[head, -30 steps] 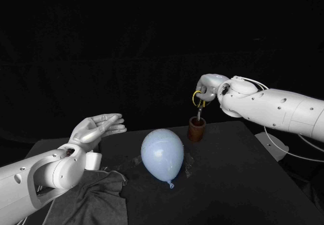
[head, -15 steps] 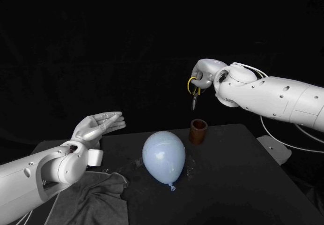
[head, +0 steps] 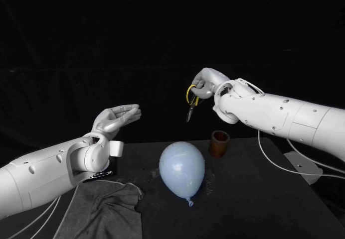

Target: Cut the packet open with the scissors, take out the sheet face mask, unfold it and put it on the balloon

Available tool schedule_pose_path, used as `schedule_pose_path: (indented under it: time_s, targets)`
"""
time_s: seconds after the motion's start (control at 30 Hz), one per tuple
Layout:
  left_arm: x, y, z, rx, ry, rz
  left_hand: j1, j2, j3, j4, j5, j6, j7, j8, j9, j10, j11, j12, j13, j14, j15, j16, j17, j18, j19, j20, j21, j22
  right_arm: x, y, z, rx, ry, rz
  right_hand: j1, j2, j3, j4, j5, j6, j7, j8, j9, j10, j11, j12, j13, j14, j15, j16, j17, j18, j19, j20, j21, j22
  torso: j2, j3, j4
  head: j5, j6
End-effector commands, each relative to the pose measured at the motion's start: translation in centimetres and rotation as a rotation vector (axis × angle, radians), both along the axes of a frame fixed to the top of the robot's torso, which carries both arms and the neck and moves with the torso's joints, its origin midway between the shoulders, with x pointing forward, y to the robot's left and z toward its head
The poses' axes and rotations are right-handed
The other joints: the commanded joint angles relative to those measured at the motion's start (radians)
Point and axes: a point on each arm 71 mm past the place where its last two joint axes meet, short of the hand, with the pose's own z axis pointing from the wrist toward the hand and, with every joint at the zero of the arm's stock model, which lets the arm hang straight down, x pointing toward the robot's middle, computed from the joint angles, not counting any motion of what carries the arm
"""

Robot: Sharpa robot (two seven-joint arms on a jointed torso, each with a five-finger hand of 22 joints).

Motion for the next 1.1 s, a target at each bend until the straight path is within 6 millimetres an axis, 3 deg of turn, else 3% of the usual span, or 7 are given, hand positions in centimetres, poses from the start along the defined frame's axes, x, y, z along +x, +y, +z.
schedule_pose_path:
  time_s: [0.03, 0.13, 0.27, 0.43, 0.7, 0.9, 1.1]
  targets:
    - [0.7, -0.2, 0.3, 0.009, -0.016, 0.007, 0.003, -0.009, -0.007, -0.005, 0.001, -0.006, 0.008, -0.006, -0.001, -0.01, 0.0, -0.004, -0.001, -0.016, 0.0, -0.008, -0.006, -0.013, -0.014, 0.0, -0.006, -0.001, 0.0, 1.0, -0.5, 0.1, -0.027, 0.019, -0.003, 0.009, 0.002, -0.012, 0.013, -0.01, 0.0, 0.007, 0.004, 0.04, -0.032, 0.002, 0.001, 0.037, -0.009, 0.004, -0.002, -0.01, -0.005, -0.003, -0.005, -0.002, 0.0, -0.0007, 0.0003, 0.018, -0.005]
    - [1.4, -0.5, 0.2, 0.061, -0.021, 0.022, -0.011, -0.013, -0.08, 0.003, 0.001, -0.133, 0.043, -0.057, -0.029, -0.089, 0.029, 0.002, 0.0, -0.092, 0.022, -0.036, -0.034, -0.024, -0.063, 0.0, -0.017, -0.004, 0.0, 2.3, -1.5, 0.122, -0.011, 0.029, -0.007, 0.011, 0.005, -0.019, 0.023, -0.012, 0.001, 0.009, 0.008, 0.039, -0.031, 0.001, 0.001, 0.037, -0.009, 0.003, -0.004, -0.01, -0.006, -0.003, -0.006, -0.004, 0.0, -0.0013, 0.0008, 0.035, -0.008]
    - [2.2, -0.7, 0.1, 0.111, -0.026, 0.039, 0.017, 0.009, -0.18, 0.018, 0.0, -0.167, 0.034, -0.068, -0.035, -0.118, 0.023, -0.002, 0.0, -0.166, 0.025, -0.048, -0.062, -0.044, -0.147, 0.0, -0.036, -0.011, -0.2, 3.7, -2.8, 0.15, 0.014, 0.043, -0.009, 0.011, 0.006, -0.02, 0.025, -0.013, 0.001, 0.009, 0.008, 0.039, -0.031, 0.001, 0.001, 0.037, -0.009, 0.003, -0.006, -0.009, -0.007, -0.003, -0.007, -0.004, 0.001, -0.0014, 0.0, 0.048, -0.006]
    - [2.8, -1.3, 0.1, 0.184, -0.038, 0.014, 0.079, 0.02, -0.326, 0.074, 0.001, -0.259, 0.018, -0.097, -0.053, -0.279, 0.009, -0.01, -0.008, -0.282, 0.02, -0.055, -0.099, -0.058, -0.239, 0.0, -0.05, -0.018, -0.6, 5.5, -4.7, 0.226, 0.077, 0.048, -0.015, 0.012, 0.006, -0.022, 0.03, -0.015, 0.002, 0.01, 0.011, 0.039, -0.03, 0.002, 0.001, 0.036, -0.008, 0.003, -0.006, -0.009, -0.007, -0.002, -0.007, -0.005, 0.001, 0.0, -0.0006, 0.071, -0.011]
    - [2.8, -2.6, -0.2, 0.262, -0.047, -0.058, 0.085, 0.003, -0.409, 0.079, 0.002, -0.296, 0.016, -0.107, -0.059, -0.399, 0.0, -0.018, -0.015, -0.349, 0.016, -0.057, -0.12, -0.052, -0.275, -0.001, -0.053, -0.02, -1.1, 7.4, -6.6, 0.307, 0.142, 0.038, -0.024, 0.013, 0.005, -0.024, 0.036, -0.017, 0.002, 0.012, 0.015, 0.039, -0.03, 0.002, 0.001, 0.035, -0.008, 0.001, -0.011, -0.008, -0.01, -0.002, -0.01, -0.008, 0.0, -0.0003, -0.0021, 0.086, -0.01]
    - [2.7, -3.5, -0.5, 0.295, -0.039, -0.107, 0.082, -0.002, -0.437, 0.08, 0.002, -0.3, 0.026, -0.107, -0.058, -0.405, 0.004, -0.017, -0.014, -0.35, 0.019, -0.056, -0.121, -0.048, -0.274, -0.001, -0.051, -0.019, -1.5, 8.5, -7.1, 0.335, 0.149, 0.038, -0.031, 0.012, 0.004, -0.025, 0.04, -0.019, 0.002, 0.013, 0.017, 0.039, -0.03, 0.002, 0.001, 0.036, -0.008, 0.002, -0.011, -0.008, -0.01, -0.002, -0.01, -0.007, 0.001, -0.0018, -0.0006, 0.092, -0.011]
    - [2.6, -3.9, -0.8, 0.303, -0.009, -0.131, 0.079, 0.003, -0.459, 0.08, 0.002, -0.289, 0.047, -0.101, -0.054, -0.378, 0.027, -0.013, -0.012, -0.294, 0.035, -0.043, -0.11, -0.029, -0.238, -0.001, -0.041, -0.015, -1.8, 9.2, -7.4, 0.362, 0.16, 0.038, -0.044, 0.015, 0.006, -0.034, 0.071, -0.023, 0.001, 0.017, 0.026, 0.039, -0.03, 0.002, 0.002, 0.035, -0.008, 0.002, -0.013, -0.008, -0.009, -0.002, -0.01, -0.006, 0.001, -0.0016, -0.0026, 0.099, -0.012]
